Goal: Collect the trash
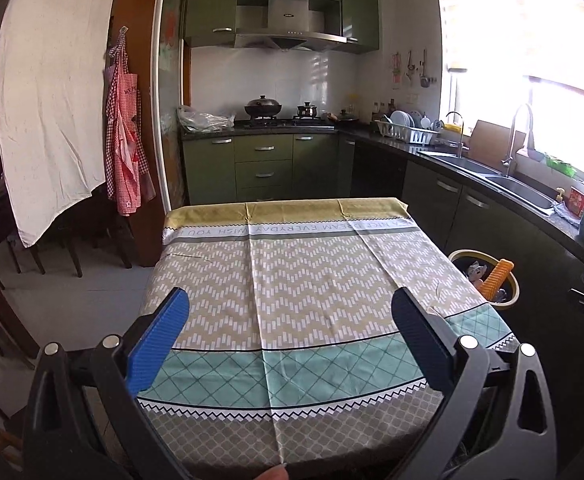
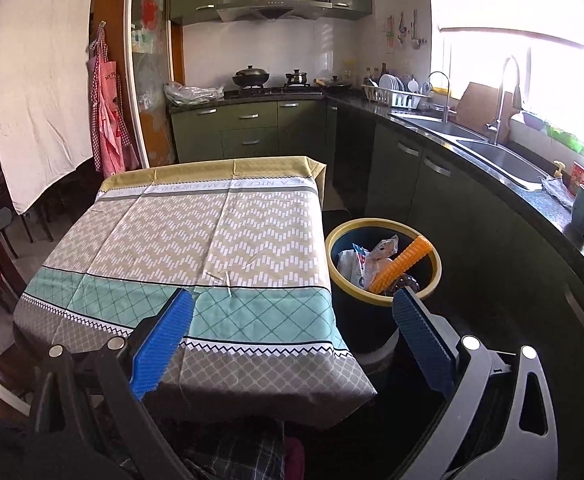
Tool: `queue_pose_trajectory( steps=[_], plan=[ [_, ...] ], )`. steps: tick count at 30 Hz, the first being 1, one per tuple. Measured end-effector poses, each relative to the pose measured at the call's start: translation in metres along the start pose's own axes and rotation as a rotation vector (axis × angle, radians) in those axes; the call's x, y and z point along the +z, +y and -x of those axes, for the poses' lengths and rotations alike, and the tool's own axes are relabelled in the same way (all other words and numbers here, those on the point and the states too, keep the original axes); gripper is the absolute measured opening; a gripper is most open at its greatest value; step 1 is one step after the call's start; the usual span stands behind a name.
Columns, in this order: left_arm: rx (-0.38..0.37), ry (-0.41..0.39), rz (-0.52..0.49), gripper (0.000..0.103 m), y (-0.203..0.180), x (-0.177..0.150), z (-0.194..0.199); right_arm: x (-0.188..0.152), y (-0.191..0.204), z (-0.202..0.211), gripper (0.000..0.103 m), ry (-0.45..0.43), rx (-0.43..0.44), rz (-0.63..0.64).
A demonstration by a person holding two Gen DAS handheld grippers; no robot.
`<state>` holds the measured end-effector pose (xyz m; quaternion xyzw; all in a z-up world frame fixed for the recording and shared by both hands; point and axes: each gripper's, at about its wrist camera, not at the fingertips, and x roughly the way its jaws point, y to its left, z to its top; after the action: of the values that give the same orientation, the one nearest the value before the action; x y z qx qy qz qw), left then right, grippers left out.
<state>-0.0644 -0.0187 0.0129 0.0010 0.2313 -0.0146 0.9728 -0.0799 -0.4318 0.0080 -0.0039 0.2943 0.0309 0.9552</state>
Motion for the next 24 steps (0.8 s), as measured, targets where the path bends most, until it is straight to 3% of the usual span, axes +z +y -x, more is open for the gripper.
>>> queue_pose_trajectory(
  steps=[24],
  plan=[
    [0.012, 0.0, -0.005, 0.097, -0.0027, -0.0019, 0.0003, 0.0053, 0.0, 0.0003, 0.098, -0.006, -0.004, 0.008]
  ],
)
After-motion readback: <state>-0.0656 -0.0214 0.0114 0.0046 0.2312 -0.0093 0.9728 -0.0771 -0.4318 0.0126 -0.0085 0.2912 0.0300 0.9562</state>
